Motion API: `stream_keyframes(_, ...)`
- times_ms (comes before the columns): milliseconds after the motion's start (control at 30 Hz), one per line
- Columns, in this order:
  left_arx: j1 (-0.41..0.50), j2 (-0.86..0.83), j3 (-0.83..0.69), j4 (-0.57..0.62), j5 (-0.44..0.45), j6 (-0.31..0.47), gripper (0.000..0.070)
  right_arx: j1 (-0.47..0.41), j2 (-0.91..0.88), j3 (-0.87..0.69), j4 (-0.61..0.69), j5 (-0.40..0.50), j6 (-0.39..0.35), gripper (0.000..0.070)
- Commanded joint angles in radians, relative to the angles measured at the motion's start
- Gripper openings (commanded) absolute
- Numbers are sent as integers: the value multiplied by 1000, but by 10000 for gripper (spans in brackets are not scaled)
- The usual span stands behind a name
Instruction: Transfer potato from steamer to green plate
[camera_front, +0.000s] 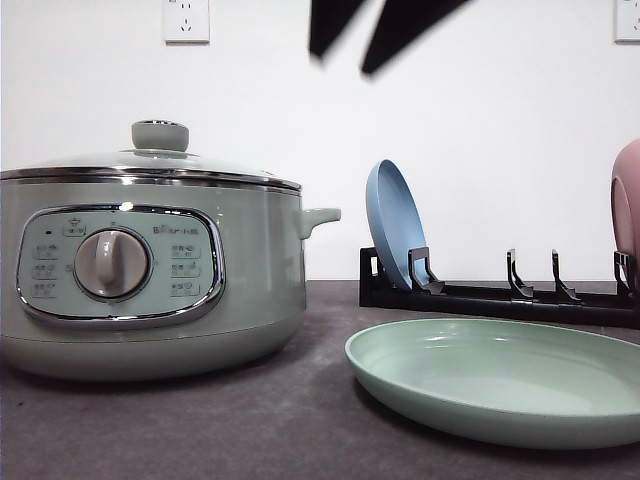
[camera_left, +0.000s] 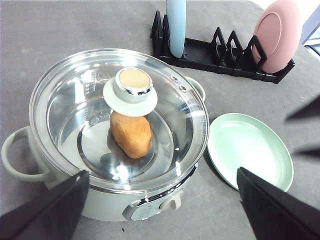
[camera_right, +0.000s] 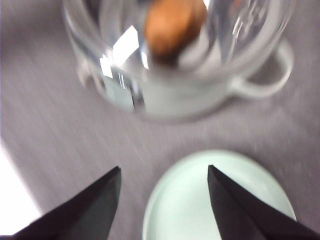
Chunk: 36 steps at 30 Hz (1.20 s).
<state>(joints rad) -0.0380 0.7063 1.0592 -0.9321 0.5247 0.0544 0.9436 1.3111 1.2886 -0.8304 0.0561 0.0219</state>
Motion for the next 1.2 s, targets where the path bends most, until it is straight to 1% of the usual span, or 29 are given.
stream_keyframes(0,-3,6,23,11,4,5,606,-20,-15,30,28,-76,-11,345)
stream_keyframes(167,-3,6,23,11,4,4,606,-121,-75,47,81,-315,-11,345)
stream_keyframes(300,-3,6,23,11,4,5,606,-193,-98,47,78,-502,-11,345)
stream_keyframes(400,-3,6,23,11,4,5,606,-226,-100,47,66,-585,-13,345)
stream_keyframes(733,-3,6,23,11,4,3,606,-236,-98,47,58,-580,-22,345)
stream_keyframes(800,-3,6,23,16,4,-9,607,-236,-98,47,58,-580,-23,345)
stream_keyframes(900,-3,20,29,54,-1,-51,608,-236,-98,47,58,-580,-23,345)
stream_keyframes(1000,-10,69,75,62,-1,-59,608,-236,-98,47,56,-579,-23,345)
stream_keyframes(1100,-34,146,160,52,-5,-59,608,-236,-98,47,47,-579,-31,345)
stream_keyframes(1167,-55,208,234,33,-37,-58,607,-236,-98,47,39,-579,-34,345)
